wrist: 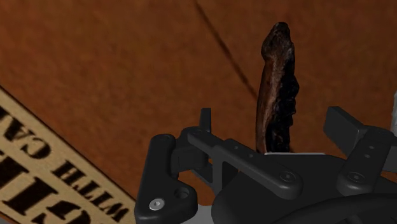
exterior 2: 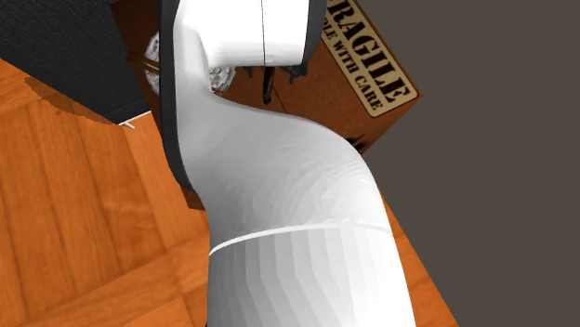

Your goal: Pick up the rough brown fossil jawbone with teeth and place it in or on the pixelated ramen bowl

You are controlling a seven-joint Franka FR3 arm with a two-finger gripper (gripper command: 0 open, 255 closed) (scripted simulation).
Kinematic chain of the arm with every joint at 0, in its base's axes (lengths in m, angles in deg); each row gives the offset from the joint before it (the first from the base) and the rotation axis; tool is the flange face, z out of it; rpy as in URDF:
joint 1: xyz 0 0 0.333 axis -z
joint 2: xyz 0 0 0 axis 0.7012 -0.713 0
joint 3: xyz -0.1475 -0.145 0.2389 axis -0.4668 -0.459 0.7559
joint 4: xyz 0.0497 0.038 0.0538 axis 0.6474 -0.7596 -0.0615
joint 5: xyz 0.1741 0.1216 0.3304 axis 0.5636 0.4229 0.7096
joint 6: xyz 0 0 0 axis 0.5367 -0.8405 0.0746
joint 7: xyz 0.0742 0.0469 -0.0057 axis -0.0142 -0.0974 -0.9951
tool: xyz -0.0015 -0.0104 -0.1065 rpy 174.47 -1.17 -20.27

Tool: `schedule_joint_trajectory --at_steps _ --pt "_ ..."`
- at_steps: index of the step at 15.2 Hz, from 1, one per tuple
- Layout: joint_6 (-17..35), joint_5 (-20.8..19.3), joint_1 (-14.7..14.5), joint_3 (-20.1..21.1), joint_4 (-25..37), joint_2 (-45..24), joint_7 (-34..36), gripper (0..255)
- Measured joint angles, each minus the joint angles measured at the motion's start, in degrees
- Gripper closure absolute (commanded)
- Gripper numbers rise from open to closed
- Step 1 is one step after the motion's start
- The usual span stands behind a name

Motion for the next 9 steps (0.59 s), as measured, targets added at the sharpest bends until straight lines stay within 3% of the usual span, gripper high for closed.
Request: schedule_joint_trajectory --at_steps 3,4,9 --pt "0.05 -0.05 -0.09 -0.05 0.13 -0.08 0.13 0" --pt "0.08 -0.03 -0.08 -0.10 0.07 -0.07 0.09 255" --pt "0.26 0.01 -0.57 0.35 -0.52 -0.29 0.50 255"
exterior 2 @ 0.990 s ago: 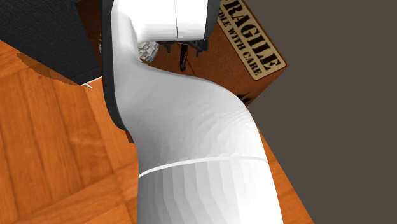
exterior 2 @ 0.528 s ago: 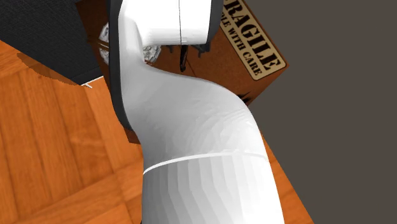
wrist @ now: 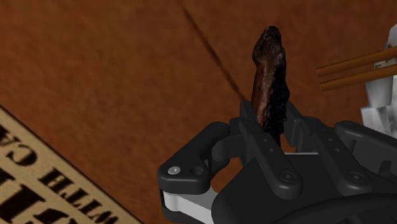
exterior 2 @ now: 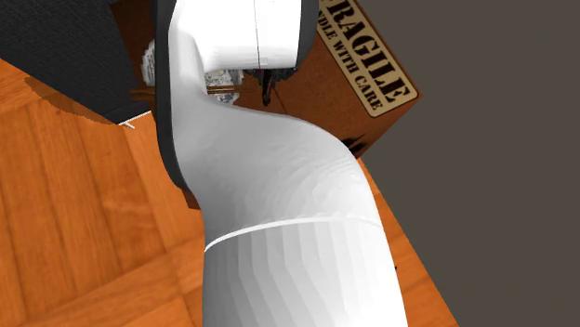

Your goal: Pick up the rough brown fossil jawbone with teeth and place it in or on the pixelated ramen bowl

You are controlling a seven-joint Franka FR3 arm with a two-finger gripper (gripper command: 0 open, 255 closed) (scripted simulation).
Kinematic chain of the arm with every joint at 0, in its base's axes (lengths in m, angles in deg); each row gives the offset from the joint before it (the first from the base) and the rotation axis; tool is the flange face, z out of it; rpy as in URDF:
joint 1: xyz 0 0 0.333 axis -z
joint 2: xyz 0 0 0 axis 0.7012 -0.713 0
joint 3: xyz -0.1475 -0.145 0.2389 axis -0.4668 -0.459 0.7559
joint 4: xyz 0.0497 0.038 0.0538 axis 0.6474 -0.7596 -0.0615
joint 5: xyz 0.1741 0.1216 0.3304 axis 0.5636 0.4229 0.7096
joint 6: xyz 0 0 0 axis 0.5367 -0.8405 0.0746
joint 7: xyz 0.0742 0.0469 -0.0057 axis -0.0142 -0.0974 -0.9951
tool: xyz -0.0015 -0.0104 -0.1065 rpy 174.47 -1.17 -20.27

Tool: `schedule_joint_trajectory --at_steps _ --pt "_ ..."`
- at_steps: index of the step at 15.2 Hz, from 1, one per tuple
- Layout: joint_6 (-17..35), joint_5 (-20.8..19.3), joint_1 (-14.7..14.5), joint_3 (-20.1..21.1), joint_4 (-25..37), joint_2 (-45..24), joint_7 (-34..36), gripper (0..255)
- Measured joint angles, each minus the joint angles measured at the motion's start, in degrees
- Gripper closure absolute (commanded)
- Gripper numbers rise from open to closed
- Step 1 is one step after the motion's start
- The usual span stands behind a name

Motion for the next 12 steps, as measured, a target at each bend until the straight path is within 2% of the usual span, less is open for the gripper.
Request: schedule_joint_trajectory --at_steps 5,12 --pt "-0.05 0.06 0.02 0.02 0.03 -0.06 -0.20 255" --pt "-4.63 0.08 0.10 -0.03 4.08 0.18 -0.14 255"
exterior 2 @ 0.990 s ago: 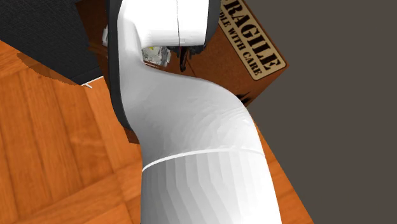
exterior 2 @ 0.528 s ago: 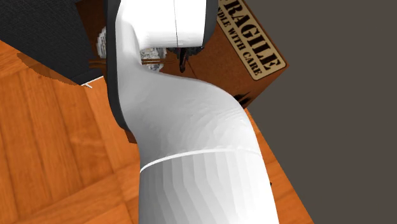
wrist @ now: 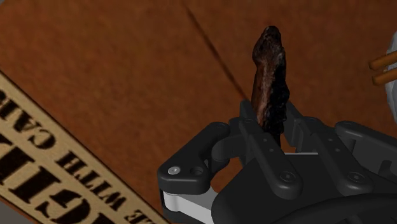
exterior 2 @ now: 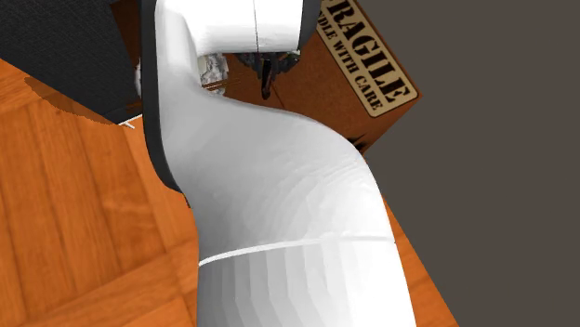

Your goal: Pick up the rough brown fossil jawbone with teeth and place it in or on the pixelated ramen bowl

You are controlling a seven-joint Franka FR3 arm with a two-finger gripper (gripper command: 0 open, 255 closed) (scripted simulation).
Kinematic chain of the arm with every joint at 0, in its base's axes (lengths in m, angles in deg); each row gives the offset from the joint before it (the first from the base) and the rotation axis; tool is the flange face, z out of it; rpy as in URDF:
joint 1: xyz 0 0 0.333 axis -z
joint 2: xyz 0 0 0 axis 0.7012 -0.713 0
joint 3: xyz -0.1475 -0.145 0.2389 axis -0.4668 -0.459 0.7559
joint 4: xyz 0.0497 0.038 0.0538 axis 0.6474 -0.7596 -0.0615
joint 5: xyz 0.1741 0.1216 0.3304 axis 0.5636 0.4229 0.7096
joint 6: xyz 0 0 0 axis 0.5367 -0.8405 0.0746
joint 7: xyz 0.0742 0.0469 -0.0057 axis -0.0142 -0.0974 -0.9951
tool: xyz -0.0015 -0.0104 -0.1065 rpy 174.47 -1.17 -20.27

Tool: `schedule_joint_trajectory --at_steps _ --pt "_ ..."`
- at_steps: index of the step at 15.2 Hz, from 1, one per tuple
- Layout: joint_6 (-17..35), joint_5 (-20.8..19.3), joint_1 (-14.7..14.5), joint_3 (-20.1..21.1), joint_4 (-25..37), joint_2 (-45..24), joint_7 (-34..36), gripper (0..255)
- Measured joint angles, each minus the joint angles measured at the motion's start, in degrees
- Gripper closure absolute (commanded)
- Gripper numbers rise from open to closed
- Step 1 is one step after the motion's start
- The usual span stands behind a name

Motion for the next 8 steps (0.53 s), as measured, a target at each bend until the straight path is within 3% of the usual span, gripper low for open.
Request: schedule_joint_trajectory --at_steps 8 --pt "-6.30 -0.16 -0.07 0.04 6.64 -0.33 0.41 255"
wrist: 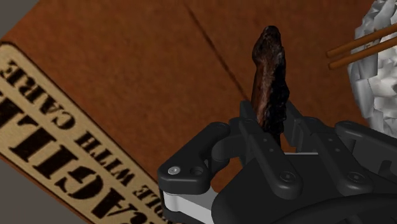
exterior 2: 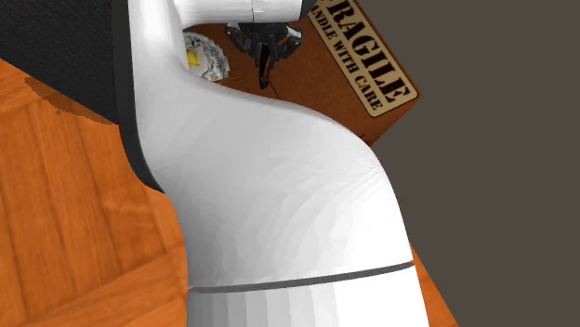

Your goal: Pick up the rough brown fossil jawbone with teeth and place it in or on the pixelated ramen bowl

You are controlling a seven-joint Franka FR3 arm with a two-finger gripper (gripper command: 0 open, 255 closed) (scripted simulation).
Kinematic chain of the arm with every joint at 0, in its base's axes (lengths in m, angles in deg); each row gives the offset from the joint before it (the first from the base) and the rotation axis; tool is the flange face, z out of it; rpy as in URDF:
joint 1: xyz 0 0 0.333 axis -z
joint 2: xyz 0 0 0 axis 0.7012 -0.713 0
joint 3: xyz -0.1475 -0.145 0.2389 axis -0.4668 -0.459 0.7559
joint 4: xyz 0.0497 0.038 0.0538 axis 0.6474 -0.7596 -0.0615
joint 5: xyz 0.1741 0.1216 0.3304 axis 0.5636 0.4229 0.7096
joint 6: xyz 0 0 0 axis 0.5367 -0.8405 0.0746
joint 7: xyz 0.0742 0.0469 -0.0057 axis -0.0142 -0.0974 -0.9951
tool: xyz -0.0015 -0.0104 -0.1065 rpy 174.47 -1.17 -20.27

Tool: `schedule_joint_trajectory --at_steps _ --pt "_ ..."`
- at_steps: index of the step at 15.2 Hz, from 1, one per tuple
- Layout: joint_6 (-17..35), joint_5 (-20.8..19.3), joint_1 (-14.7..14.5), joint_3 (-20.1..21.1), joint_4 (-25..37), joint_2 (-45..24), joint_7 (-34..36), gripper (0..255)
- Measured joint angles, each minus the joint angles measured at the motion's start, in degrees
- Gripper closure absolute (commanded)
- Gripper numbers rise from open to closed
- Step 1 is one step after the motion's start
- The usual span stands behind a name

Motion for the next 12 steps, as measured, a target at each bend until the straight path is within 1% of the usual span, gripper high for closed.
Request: schedule_joint_trajectory --at_steps 4,12 --pt "-3.05 -0.08 0.00 -0.01 3.27 -0.24 0.14 255" --pt "-10.04 -0.61 -0.34 0.14 12.18 -2.18 0.83 255"
